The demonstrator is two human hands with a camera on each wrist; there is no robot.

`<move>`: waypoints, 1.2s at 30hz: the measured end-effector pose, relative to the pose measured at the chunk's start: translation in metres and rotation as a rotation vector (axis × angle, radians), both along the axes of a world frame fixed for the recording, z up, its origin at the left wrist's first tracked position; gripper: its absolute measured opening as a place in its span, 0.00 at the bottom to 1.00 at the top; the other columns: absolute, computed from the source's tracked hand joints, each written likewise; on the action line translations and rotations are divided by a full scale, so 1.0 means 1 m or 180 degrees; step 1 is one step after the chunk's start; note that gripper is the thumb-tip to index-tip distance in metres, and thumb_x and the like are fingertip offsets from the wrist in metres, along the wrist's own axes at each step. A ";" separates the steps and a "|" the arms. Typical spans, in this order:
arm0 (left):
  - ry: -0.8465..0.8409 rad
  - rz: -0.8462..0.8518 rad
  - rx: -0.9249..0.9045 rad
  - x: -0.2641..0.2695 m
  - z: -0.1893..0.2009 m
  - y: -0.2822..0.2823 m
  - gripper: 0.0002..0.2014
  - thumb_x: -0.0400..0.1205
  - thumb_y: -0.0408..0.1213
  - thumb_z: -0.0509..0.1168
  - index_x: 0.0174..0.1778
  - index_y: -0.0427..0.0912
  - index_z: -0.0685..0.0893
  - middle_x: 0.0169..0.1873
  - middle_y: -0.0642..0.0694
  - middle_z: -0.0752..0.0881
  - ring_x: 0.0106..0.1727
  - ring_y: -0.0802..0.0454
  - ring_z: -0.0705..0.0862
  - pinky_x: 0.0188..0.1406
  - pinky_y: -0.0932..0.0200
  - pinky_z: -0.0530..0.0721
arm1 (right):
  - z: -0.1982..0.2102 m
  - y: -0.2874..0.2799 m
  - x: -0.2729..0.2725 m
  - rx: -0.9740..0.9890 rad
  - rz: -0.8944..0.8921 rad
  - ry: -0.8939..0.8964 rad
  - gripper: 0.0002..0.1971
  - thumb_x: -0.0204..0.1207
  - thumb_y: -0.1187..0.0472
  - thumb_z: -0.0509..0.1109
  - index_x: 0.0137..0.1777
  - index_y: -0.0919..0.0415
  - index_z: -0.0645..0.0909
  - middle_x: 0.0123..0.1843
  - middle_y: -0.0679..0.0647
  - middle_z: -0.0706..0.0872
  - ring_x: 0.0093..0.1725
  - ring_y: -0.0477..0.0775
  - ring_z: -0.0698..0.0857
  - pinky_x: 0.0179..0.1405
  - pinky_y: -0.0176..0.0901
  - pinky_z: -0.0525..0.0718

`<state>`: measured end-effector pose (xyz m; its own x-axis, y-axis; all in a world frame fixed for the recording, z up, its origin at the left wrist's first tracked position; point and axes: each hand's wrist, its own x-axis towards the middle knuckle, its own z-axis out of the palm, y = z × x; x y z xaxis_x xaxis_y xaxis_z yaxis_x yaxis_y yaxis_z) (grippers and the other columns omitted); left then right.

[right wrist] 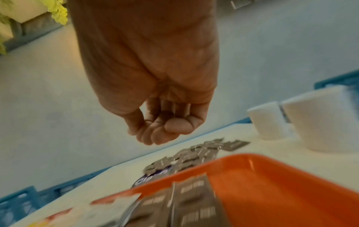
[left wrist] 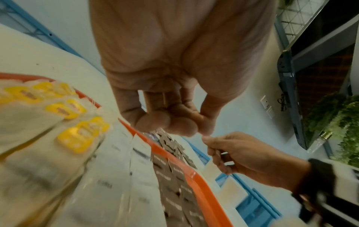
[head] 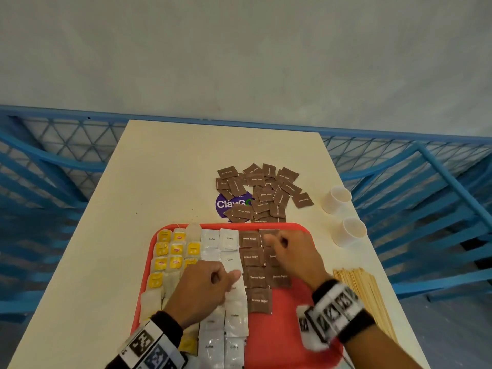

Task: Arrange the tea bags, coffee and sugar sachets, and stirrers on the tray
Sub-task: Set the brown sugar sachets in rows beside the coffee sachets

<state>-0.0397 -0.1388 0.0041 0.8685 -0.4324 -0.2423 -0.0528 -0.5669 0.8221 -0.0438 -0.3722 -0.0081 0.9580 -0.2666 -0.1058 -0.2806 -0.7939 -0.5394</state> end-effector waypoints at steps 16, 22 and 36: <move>-0.0067 -0.0137 0.2176 0.189 -0.038 -0.059 0.21 0.78 0.64 0.67 0.42 0.48 0.76 0.52 0.44 0.85 0.52 0.43 0.84 0.49 0.51 0.80 | -0.056 -0.029 0.152 -0.0783 0.0090 0.1304 0.29 0.80 0.42 0.65 0.80 0.40 0.64 0.85 0.60 0.58 0.81 0.74 0.60 0.71 0.72 0.76; 0.0006 -0.0098 0.2079 0.203 -0.061 -0.100 0.32 0.68 0.69 0.73 0.57 0.48 0.81 0.52 0.47 0.86 0.49 0.44 0.86 0.46 0.55 0.83 | -0.056 -0.038 0.151 -0.0382 -0.0120 0.0757 0.21 0.78 0.43 0.68 0.70 0.45 0.77 0.76 0.61 0.72 0.71 0.67 0.77 0.67 0.65 0.81; 0.0388 -0.0441 0.2167 0.209 -0.054 -0.133 0.21 0.74 0.49 0.78 0.54 0.39 0.85 0.47 0.44 0.86 0.50 0.47 0.87 0.45 0.60 0.84 | -0.058 -0.047 0.189 0.0230 -0.1111 0.1290 0.18 0.72 0.53 0.81 0.47 0.66 0.80 0.46 0.58 0.87 0.48 0.55 0.88 0.48 0.45 0.89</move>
<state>0.1698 -0.2720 -0.0494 0.7658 -0.2548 -0.5905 -0.0918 -0.9521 0.2918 0.1449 -0.4190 -0.0659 0.6923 -0.5402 -0.4785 -0.7181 -0.5812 -0.3828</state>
